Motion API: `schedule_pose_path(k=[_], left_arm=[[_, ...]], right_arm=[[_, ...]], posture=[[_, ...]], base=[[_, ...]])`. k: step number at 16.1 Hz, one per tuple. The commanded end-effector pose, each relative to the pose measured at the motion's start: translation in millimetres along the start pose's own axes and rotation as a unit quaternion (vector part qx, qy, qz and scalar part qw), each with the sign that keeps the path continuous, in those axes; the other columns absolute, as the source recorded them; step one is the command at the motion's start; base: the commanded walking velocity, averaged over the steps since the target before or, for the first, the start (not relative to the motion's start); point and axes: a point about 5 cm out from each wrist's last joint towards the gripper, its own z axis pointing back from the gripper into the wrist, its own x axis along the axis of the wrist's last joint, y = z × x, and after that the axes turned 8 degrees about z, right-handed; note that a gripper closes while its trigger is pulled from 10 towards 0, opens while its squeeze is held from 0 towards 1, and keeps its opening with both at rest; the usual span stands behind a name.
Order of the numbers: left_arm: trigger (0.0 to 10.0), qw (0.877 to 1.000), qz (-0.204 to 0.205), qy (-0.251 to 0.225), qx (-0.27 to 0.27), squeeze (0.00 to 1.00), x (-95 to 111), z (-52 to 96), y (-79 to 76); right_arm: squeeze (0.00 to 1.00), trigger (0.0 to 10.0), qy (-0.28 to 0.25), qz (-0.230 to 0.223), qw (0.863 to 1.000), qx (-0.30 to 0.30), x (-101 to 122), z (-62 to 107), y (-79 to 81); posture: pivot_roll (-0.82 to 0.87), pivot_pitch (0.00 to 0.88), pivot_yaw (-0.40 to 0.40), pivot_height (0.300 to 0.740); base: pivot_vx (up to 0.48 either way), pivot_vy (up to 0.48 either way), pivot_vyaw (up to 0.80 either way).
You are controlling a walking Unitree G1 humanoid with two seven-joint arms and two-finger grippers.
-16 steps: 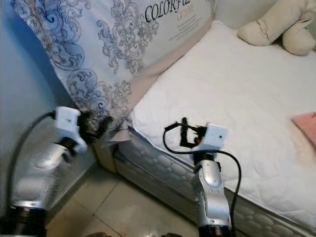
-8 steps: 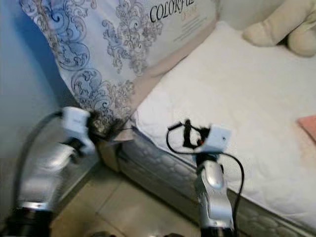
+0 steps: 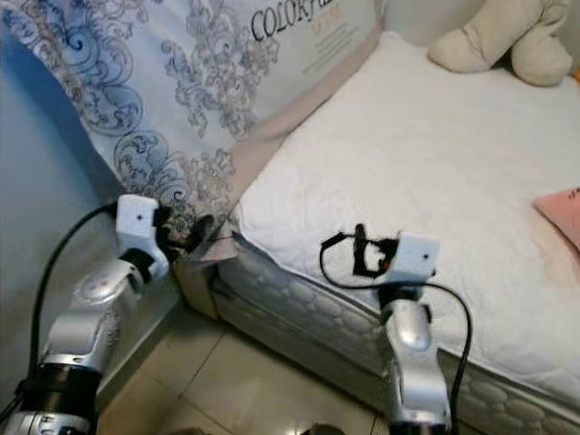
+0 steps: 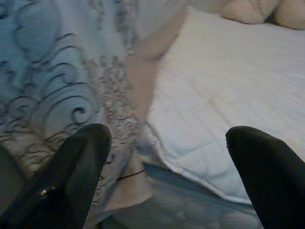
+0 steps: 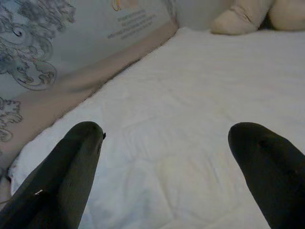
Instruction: Clean up the room
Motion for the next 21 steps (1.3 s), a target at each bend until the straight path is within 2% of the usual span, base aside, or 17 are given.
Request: schedule_pose_path(k=[1, 7, 10, 16, 18, 21], left_arm=[[10.0, 1.000, -0.017, -0.016, -0.012, 0.00, 7, -3.9, -3.9], [10.0, 0.999, -0.031, -0.018, -0.038, 0.00, 7, -7.8, -12.2], [10.0, 0.998, -0.028, -0.019, -0.060, 0.00, 6, -7.9, -18.1], [10.0, 0.992, -0.031, -0.041, -0.112, 0.00, 8, -6.6, -31.0], [10.0, 0.991, -0.029, -0.041, -0.123, 0.00, 8, -6.1, -33.3], [10.0, 0.990, -0.032, -0.040, -0.128, 0.00, 7, -6.8, -34.9]], right_arm=[[0.00, 10.0, 0.006, -0.005, 1.000, 0.012, -1, -4.4, 8.0], [0.00, 10.0, -0.006, -0.015, 0.999, 0.031, 0, -3.5, 20.4], [0.00, 10.0, -0.010, -0.020, 1.000, 0.021, 1, -3.2, 18.2], [0.00, 10.0, -0.018, 0.008, 1.000, 0.016, 4, -11.3, 15.6], [0.00, 10.0, -0.020, 0.009, 1.000, 0.015, 5, -13.7, 15.8], [0.00, 10.0, -0.021, -0.003, 1.000, 0.013, 4, -11.7, 16.1]], posture=[[0.00, 0.000, -0.013, 0.731], [0.00, 0.000, 0.007, 0.731], [-0.01, 0.000, 0.014, 0.731], [-0.02, 0.000, 0.016, 0.731], [-0.02, 0.000, 0.017, 0.731], [-0.03, 0.000, 0.022, 0.731]], base=[[0.000, 0.000, -0.62], [0.000, 0.000, -0.57], [0.000, 0.000, -0.56], [0.000, -0.466, -0.09], [0.000, -0.458, 0.00], [0.000, -0.454, -0.59]])
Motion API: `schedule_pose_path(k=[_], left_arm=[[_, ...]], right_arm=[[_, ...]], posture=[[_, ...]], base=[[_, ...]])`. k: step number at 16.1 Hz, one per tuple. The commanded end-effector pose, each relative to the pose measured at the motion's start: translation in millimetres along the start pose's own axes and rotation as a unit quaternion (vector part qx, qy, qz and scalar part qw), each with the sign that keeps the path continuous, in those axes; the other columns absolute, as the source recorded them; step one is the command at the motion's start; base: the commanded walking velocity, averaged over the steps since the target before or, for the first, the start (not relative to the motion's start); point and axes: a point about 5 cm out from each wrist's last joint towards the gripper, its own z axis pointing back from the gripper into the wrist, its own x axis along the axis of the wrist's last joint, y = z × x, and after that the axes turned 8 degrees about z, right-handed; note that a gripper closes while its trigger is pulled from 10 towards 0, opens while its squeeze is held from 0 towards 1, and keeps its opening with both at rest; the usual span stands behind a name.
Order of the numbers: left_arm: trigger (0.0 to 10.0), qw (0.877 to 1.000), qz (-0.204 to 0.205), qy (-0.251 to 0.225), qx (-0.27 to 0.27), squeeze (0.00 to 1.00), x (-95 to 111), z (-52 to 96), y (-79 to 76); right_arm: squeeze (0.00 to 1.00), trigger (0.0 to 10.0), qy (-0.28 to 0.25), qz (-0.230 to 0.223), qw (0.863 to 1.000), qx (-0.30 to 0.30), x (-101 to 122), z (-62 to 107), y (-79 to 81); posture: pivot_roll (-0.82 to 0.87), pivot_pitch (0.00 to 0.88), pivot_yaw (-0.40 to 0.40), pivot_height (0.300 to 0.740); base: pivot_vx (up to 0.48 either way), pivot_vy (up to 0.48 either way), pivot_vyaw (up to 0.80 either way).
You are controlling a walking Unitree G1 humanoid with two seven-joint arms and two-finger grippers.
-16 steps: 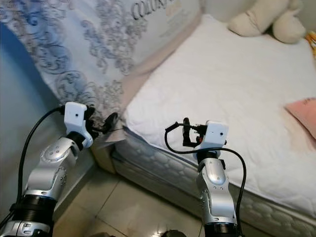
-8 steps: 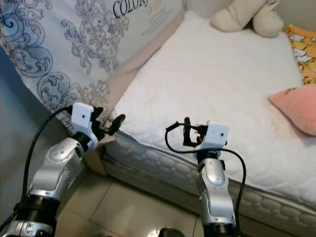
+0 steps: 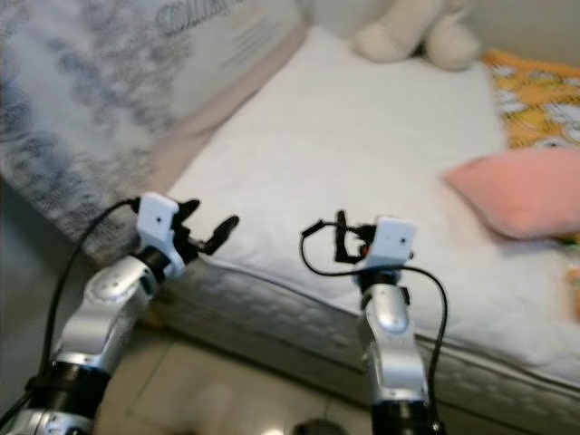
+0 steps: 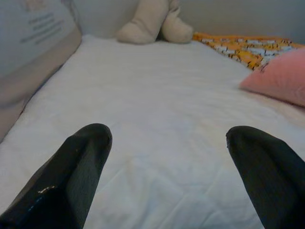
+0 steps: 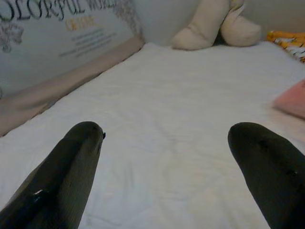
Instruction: Clean up the room
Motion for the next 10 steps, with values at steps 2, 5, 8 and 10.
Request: schedule_pose_path(k=[2, 5, 8, 10], left_arm=[[10.0, 1.000, 0.001, -0.007, -0.018, 0.00, 2.6, -4.9, -7.1], [10.0, 1.000, -0.002, -0.006, -0.019, 0.00, 2.1, -7.4, -7.1], [10.0, 1.000, -0.006, -0.004, -0.020, 0.00, 1.7, -11.8, -9.8], [10.0, 1.000, -0.015, 0.001, -0.010, 0.00, 0.2, -13.0, -9.1]], right_arm=[[0.00, 10.0, -0.004, -0.004, 1.000, -0.013, -0.4, 2.1, -7.8], [0.00, 10.0, -0.006, -0.004, 1.000, -0.022, -1.5, 4.4, -11.3], [0.00, 10.0, -0.011, -0.001, 1.000, -0.020, 0.1, 3.4, -11.2], [0.00, 10.0, -0.001, 0.012, 1.000, -0.018, -1.5, 1.9, -10.3]], posture=[[-0.04, 0.000, 0.024, 0.731], [-0.04, 0.000, 0.026, 0.731], [-0.05, 0.000, 0.028, 0.731], [-0.04, 0.000, 0.028, 0.731]], base=[[0.000, -0.444, -0.57], [0.080, -0.427, -0.57], [0.272, -0.390, -0.57], [0.336, -0.337, -0.28]])
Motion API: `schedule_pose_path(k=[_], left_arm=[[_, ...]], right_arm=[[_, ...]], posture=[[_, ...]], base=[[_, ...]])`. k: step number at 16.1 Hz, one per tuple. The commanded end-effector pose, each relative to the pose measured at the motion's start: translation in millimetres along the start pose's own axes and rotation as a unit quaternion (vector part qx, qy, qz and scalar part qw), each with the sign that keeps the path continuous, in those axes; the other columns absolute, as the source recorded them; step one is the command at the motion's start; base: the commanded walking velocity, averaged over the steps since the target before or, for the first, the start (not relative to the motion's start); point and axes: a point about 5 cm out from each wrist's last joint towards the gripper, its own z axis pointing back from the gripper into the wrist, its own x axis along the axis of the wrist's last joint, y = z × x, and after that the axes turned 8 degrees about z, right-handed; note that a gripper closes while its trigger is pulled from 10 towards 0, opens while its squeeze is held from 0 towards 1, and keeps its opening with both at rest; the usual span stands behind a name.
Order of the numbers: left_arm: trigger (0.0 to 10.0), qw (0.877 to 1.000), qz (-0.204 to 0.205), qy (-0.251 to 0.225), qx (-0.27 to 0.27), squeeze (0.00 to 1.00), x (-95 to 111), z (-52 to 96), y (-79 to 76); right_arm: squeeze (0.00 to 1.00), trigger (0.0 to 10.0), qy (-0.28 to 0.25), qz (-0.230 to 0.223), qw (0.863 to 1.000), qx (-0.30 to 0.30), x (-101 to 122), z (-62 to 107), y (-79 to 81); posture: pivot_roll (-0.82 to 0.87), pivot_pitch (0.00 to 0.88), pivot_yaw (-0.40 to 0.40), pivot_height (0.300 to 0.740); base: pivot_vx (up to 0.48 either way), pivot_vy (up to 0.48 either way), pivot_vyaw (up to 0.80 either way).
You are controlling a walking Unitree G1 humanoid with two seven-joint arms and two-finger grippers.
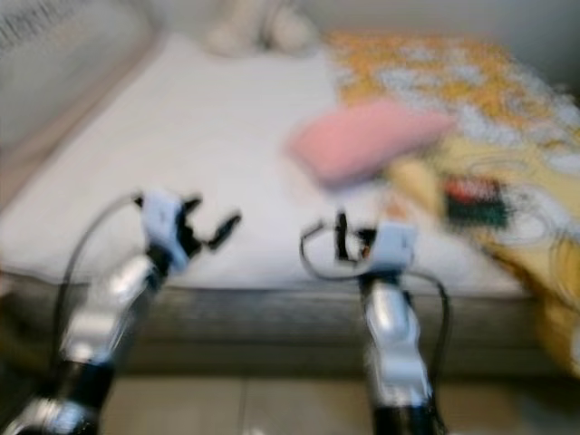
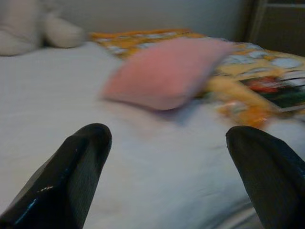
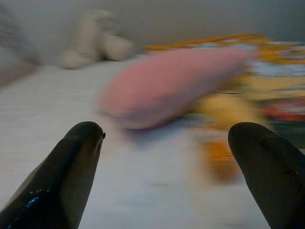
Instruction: Clean up the room
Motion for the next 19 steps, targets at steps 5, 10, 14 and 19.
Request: schedule_pose_path(k=[5, 10, 14, 19], left_arm=[[10.0, 0.992, 0.071, -0.021, 0.106, 0.00, 2, 4.6, 18.3], [10.0, 0.985, 0.082, 0.008, 0.150, 0.00, -12, 24.0, 16.7], [10.0, 0.984, 0.069, -0.005, 0.166, 0.00, -4, 19.5, 16.3], [10.0, 0.985, 0.065, -0.009, 0.162, 0.00, -1, 18.2, 14.0]], right_arm=[[0.00, 10.0, -0.001, -0.020, 1.000, -0.021, 2, -3.8, -1.1], [0.00, 10.0, 0.009, -0.036, 0.998, -0.052, -12, 15.8, -15.8], [0.00, 10.0, 0.001, -0.035, 0.999, -0.027, -6, 7.7, -4.6], [0.00, 10.0, 0.009, -0.032, 0.999, -0.023, -3, -3.1, -6.5]], posture=[[-0.04, 0.000, 0.028, 0.731], [-0.03, 0.000, 0.036, 0.731], [-0.04, 0.000, 0.042, 0.731], [-0.03, 0.000, 0.042, 0.731]], base=[[0.453, 0.000, 0.00], [0.130, 0.129, 0.00], [0.240, -0.331, 0.00], [0.352, -0.322, 0.00]])
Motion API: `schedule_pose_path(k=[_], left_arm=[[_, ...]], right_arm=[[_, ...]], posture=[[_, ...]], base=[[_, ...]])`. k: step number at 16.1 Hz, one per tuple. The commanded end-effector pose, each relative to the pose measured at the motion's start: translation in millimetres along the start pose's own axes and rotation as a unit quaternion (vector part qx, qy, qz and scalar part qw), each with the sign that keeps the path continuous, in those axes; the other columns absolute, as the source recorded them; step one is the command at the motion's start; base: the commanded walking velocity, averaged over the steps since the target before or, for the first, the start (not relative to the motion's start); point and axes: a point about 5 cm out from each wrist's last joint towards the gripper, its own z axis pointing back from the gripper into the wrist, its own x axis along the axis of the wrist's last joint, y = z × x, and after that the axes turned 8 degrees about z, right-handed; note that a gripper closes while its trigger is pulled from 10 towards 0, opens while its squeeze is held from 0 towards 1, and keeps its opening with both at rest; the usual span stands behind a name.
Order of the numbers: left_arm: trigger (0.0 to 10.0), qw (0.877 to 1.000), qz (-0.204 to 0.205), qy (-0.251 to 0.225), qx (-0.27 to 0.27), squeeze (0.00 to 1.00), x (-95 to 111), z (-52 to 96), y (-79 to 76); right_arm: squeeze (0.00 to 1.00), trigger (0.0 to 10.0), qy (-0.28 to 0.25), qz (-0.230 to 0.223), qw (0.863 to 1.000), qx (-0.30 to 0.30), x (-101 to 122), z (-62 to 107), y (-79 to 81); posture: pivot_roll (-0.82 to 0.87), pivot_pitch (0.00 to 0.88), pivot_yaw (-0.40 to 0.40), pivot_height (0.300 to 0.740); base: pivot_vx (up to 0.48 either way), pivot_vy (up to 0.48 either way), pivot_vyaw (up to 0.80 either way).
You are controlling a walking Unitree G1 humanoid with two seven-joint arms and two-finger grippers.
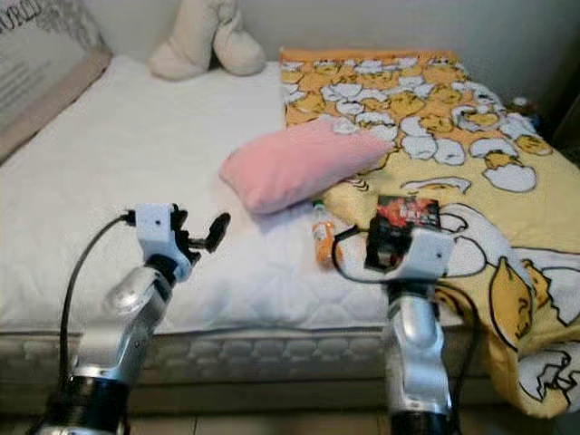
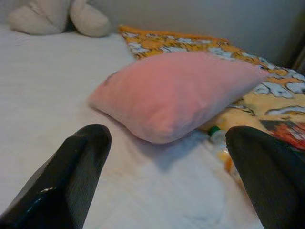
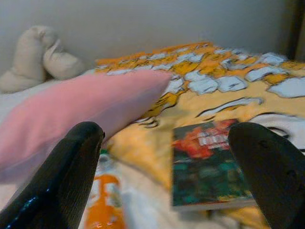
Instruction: Clean up the room
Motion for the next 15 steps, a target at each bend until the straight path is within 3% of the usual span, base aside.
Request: schedule_pose_path(k=[1, 4, 9, 11, 14, 15], left_arm=[[10.0, 1.000, 0.005, -0.002, 0.012, 0.00, 2, 0.9, 2.2], [10.0, 1.000, 0.002, 0.002, 0.031, 0.00, 2, 2.0, 7.7], [10.0, 1.000, -0.022, -0.004, 0.015, 0.00, 9, 4.5, 6.1], [10.0, 0.993, -0.075, 0.020, -0.087, 0.00, 11, 7.4, -14.5], [10.0, 0.979, -0.129, 0.040, -0.150, 0.00, 11, 20.7, -19.0], [10.0, 0.969, -0.145, 0.057, -0.191, 0.00, 9, 31.5, -21.8]], right_arm=[[0.00, 10.0, 0.012, -0.003, 1.000, 0.014, 0, -5.5, 8.2], [0.00, 10.0, 0.033, 0.007, 0.998, 0.057, 5, -28.8, 20.3], [0.00, 10.0, 0.063, -0.005, 0.996, 0.062, 10, -65.2, 27.7], [0.00, 10.0, 0.086, -0.017, 0.993, 0.076, 14, -80.1, 35.5], [0.00, 10.0, 0.097, -0.018, 0.992, 0.083, 15, -86.2, 41.9], [0.00, 10.0, 0.111, -0.019, 0.990, 0.086, 14, -88.4, 44.7]], posture=[[-0.03, 0.000, 0.044, 0.731], [-0.02, 0.000, 0.045, 0.731], [0.04, 0.000, 0.036, 0.731], [0.08, 0.000, 0.029, 0.731], [0.15, 0.021, 0.023, 0.731], [0.17, 0.034, 0.018, 0.731]], base=[[0.439, 0.000, 0.00], [0.246, 0.123, 0.00], [0.000, 0.000, 0.00], [0.000, 0.000, 0.00], [0.000, 0.000, 0.00], [0.000, 0.000, 0.00]])
